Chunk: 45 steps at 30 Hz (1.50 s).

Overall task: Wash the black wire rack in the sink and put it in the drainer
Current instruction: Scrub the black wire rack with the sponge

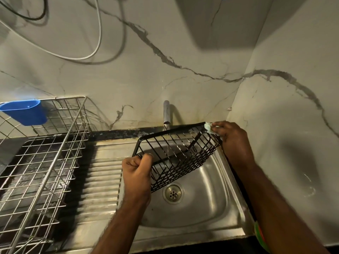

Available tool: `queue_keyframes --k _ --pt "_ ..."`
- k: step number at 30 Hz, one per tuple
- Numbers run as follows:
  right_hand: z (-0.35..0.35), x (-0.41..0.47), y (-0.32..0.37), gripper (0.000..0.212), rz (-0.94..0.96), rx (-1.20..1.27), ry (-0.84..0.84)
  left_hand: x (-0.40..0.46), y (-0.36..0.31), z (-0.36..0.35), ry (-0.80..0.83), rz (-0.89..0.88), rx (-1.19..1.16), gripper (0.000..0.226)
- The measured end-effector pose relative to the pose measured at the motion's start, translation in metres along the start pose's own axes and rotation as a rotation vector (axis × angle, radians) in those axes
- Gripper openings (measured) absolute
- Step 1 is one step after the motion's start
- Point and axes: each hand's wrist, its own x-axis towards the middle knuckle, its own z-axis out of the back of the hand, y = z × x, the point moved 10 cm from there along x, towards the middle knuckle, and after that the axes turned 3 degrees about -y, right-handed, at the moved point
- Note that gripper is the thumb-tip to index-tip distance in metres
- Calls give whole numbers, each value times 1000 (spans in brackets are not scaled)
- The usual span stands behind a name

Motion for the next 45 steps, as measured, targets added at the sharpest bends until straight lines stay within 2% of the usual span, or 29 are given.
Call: queue_keyframes --k 2,3,6,9,13,16,18,19,21,24,26,30,33,35,37,39,42,45 --pt "6 -1 -11 33 -128 32 -20 4 2 4 -34 26 7 43" --pt "9 -3 -7 39 -121 13 -38 5 3 5 -51 40 4 36" --pt "18 -5 24 47 27 -45 -98 8 7 8 -86 86 -10 26" --pt "15 -13 60 40 118 74 -90 7 13 8 -121 149 -43 34" --pt "4 -32 103 48 188 211 -3 8 17 6 -145 215 -52 41" --pt "-24 -55 142 48 373 156 221 7 12 4 -141 211 -34 49" --pt "-43 -67 149 43 382 123 342 4 10 2 -132 231 -39 49" --pt "-47 -69 149 51 373 106 351 2 10 1 -125 255 -53 48" --pt "-48 -67 143 62 367 38 301 0 12 0 -114 310 -88 48" --pt "-40 -56 131 42 415 -55 169 -1 17 3 -122 382 -118 48" --pt "-29 -48 118 43 448 -79 30 -5 17 2 -106 430 -146 48" --pt "-8 -17 73 36 288 -113 -125 -11 14 -6 -64 509 -210 46" --pt "0 -1 38 50 122 -116 -151 -13 18 -7 -55 566 -249 47" --pt "10 -1 38 51 100 -74 -201 -13 22 -7 -53 618 -308 49" --pt "13 -10 63 49 169 -43 -223 -13 26 -10 -44 667 -364 52" --pt "1 -26 104 48 283 3 -116 -13 28 -14 -35 689 -384 54" --pt "-38 -55 157 42 450 -26 189 -16 26 -20 -33 693 -384 55" --pt "-62 -80 181 50 598 -130 291 -17 24 -17 -71 696 -397 58"
